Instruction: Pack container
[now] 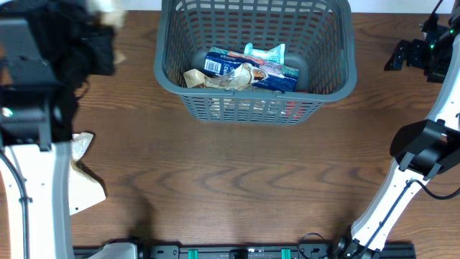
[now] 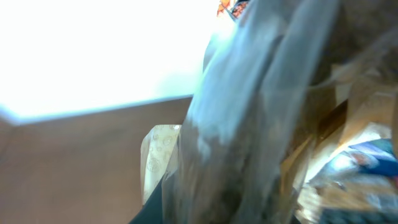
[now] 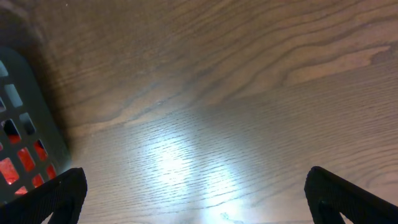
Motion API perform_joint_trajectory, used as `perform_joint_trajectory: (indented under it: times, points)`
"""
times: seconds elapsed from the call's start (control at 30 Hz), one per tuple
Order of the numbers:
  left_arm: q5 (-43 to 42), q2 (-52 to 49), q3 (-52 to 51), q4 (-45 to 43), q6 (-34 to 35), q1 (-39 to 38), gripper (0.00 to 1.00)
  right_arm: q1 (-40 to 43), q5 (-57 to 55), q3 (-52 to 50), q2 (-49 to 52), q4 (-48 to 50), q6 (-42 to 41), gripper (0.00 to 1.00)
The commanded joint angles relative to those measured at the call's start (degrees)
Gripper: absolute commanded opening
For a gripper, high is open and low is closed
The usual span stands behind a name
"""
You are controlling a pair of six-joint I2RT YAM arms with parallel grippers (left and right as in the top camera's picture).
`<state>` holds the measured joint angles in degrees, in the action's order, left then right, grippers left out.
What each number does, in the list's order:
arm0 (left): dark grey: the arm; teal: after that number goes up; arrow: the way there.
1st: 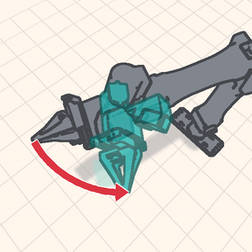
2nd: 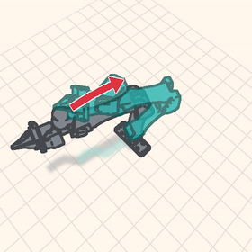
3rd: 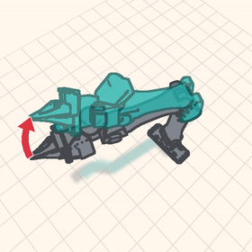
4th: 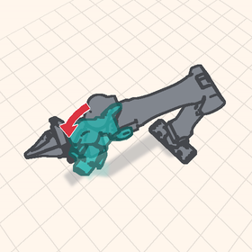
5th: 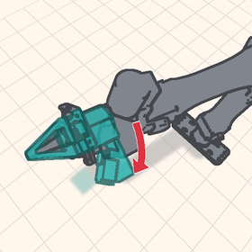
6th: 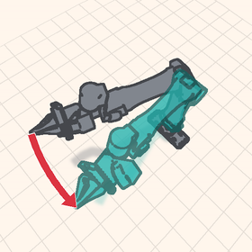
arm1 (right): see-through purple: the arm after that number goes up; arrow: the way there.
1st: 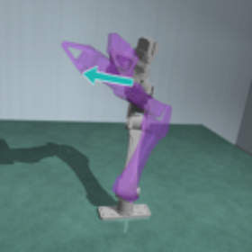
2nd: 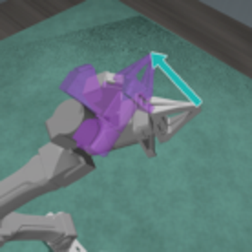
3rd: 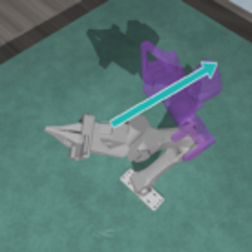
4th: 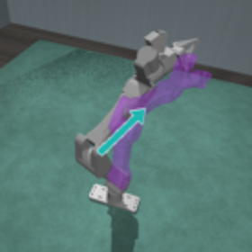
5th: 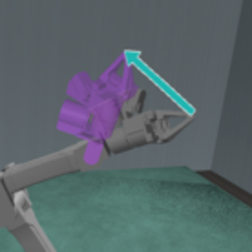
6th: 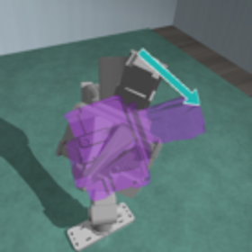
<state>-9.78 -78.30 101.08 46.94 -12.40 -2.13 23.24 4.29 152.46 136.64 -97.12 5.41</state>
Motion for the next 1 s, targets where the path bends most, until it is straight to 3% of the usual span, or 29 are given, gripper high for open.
perform_joint_trajectory:
  times: [0.0,0.13,0.37,0.77,0.97]
  points:
    - [-4.7,0.1,0.4,-1.9,-16.8,-8.0,0.06,0.0,0.5,0.3,-0.9,-0.2,-0.6,0.99]
    - [-4.7,-1.6,0.4,-4.6,-32.8,-15.8,0.06,0.0,0.5,0.3,-0.9,-0.2,-0.7,0.99]
    - [-7.5,-8.0,0.4,-7.7,-50.7,-21.3,0.06,0.0,0.5,0.3,-0.9,-0.2,-0.7,0.99]
    - [-9.1,-24.5,0.4,-15.0,-50.7,-22.3,0.06,0.0,1.6,0.3,-0.9,-0.2,-0.6,0.99]
    - [-9.0,-31.2,0.4,-14.8,-45.5,-22.2,0.06,0.0,1.7,0.3,-0.9,-0.2,-0.6,0.99]
